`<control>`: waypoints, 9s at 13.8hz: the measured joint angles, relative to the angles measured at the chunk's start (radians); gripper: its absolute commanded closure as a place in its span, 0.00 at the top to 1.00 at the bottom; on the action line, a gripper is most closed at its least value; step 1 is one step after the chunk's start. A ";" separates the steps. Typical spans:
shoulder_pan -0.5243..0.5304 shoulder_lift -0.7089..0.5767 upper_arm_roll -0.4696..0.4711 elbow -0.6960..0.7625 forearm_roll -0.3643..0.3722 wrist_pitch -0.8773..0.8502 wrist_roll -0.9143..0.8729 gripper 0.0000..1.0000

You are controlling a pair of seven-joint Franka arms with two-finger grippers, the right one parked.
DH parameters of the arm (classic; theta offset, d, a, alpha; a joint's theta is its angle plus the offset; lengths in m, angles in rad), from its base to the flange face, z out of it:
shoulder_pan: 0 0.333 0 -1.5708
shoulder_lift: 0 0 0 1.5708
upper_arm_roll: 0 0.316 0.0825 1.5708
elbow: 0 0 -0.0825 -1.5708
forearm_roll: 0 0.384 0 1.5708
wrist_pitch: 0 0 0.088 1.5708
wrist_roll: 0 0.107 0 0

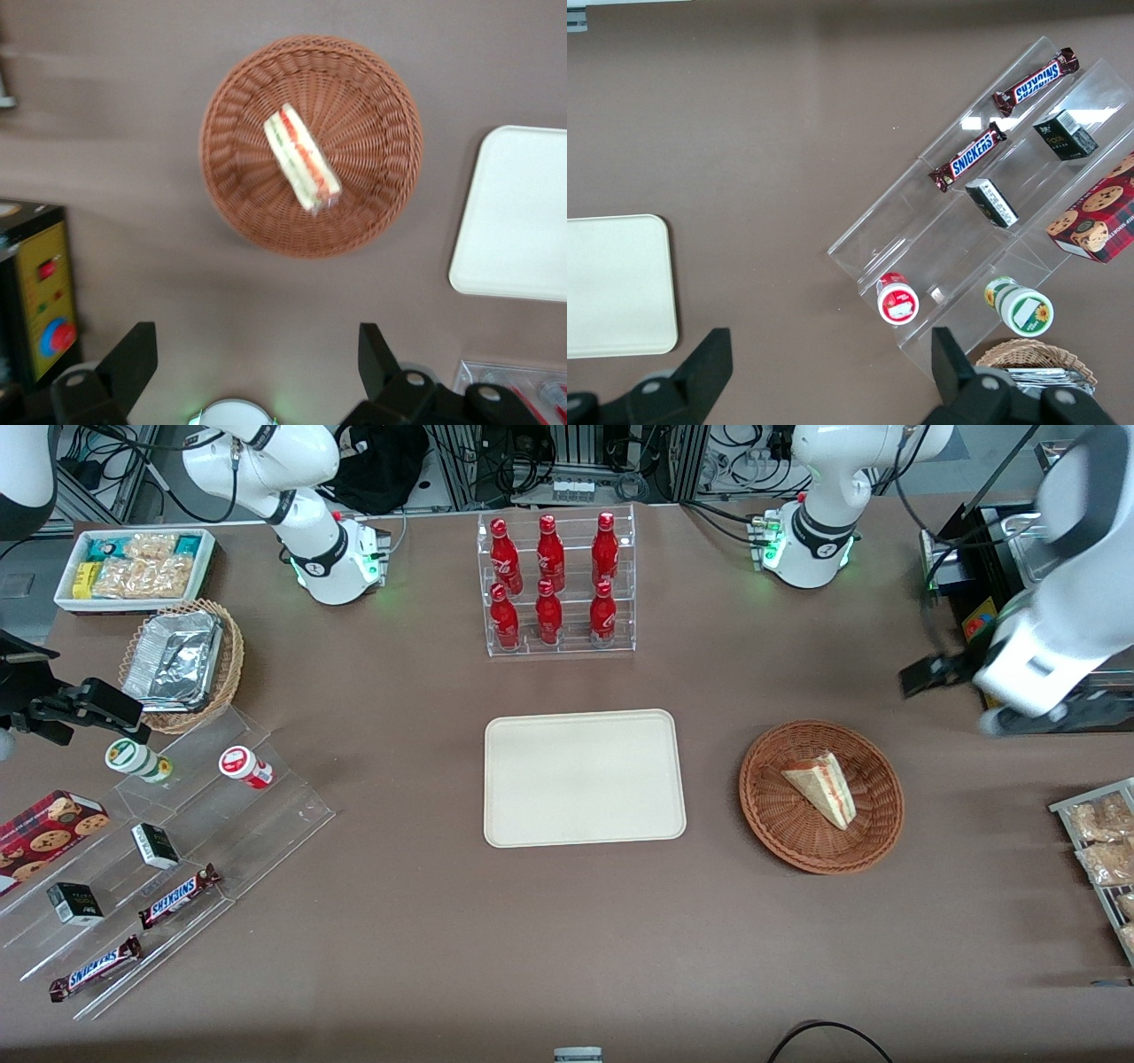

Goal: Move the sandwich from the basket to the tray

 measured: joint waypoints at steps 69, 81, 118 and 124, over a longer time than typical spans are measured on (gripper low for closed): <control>-0.476 0.735 -0.286 0.302 0.233 0.494 -0.762 1.00; -0.196 0.274 -0.274 0.325 0.165 0.027 -0.775 1.00; 0.053 -0.019 -0.008 0.309 0.029 -0.303 0.163 1.00; 0.054 -0.045 -0.006 0.315 0.016 -0.313 0.156 1.00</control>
